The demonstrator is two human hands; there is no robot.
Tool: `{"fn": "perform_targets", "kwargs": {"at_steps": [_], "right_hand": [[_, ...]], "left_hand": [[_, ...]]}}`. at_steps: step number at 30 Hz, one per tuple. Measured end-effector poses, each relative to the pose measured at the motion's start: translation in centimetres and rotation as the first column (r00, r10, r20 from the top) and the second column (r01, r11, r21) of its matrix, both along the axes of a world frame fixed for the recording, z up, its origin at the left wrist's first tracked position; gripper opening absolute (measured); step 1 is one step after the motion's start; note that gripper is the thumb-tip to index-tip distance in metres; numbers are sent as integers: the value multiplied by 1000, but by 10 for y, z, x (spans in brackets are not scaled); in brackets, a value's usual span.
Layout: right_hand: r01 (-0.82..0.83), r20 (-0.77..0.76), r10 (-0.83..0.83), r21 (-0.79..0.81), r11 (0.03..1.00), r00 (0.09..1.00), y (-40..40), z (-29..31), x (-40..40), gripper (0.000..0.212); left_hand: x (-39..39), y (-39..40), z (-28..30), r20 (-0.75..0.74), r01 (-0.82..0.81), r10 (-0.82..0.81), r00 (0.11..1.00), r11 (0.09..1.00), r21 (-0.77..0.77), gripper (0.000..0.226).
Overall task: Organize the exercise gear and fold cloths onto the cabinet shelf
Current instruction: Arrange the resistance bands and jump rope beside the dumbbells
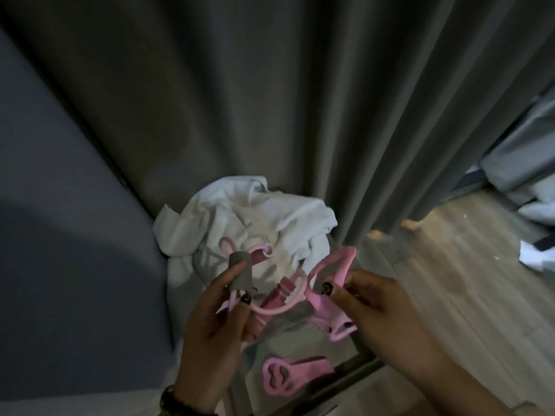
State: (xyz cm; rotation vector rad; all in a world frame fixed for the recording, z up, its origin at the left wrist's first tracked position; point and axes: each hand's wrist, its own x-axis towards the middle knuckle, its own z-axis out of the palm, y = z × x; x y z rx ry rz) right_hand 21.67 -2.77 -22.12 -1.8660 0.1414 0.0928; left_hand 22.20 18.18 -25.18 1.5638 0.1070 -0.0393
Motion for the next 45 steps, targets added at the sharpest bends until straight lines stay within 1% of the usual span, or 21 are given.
{"fn": "perform_targets", "kwargs": {"at_steps": [2,4,6,8,11,13,16,17,18,21,23,25,27,28,30,32,34,37,39,42,45], "right_hand": [[-12,28,11,12,1000,1000,10,20,4,17],[-1,61,-1,40,999,998,19,36,9,17],[-10,95,5,50,999,995,27,51,15,13],[-22,139,15,48,999,990,35,66,22,13],[-63,199,49,66,996,979,52,90,34,18],[-119,209,97,93,989,973,67,104,41,20],[-189,240,161,100,977,957,90,120,50,16],[-205,255,175,95,974,951,96,124,53,14],[-223,271,186,113,968,945,101,128,55,13],[-284,281,220,214,935,934,111,137,66,18],[-304,282,235,229,925,930,113,140,74,18],[-327,274,250,282,902,928,112,140,81,18],[-374,250,302,327,868,920,109,139,86,18],[-398,238,331,343,851,913,106,138,88,17],[-442,207,392,360,821,897,100,136,89,17],[-474,180,439,318,821,880,92,131,90,21],[-509,145,488,259,821,861,87,125,91,24],[-594,130,582,258,762,803,88,117,87,29],[-679,144,664,187,710,734,92,108,78,33],[-797,115,789,99,596,604,103,88,57,37],[-906,74,903,31,422,423,119,69,37,33]], "left_hand": [[6,10,15,123,-21,-7,992,975,223,56],[13,19,33,213,-79,-14,977,903,423,61],[17,30,48,252,-101,-42,967,843,528,62],[21,39,56,301,-116,-83,950,801,587,59],[27,53,63,396,-151,-100,913,818,555,55],[30,58,71,416,-124,-99,904,870,478,56],[31,61,80,305,5,-86,948,967,255,69],[30,62,79,257,9,-56,965,983,182,70],[29,64,78,219,-4,-23,975,993,122,65],[27,72,77,136,-11,15,991,999,-33,28],[24,74,79,146,-2,5,989,1000,-21,23],[21,70,80,187,-43,25,982,995,92,23],[15,59,82,277,-133,71,958,968,213,15],[12,52,82,319,-192,112,941,953,233,17],[3,37,80,328,-304,238,914,938,166,21],[-9,24,81,326,-388,343,881,918,83,19],[-23,15,82,327,-460,417,848,885,64,17],[-44,8,86,322,-584,539,779,810,59,19],[-59,7,89,336,-650,592,733,754,91,19],[-87,11,93,370,-728,645,668,670,147,21],[-118,20,95,380,-783,694,611,601,161,29]]}}
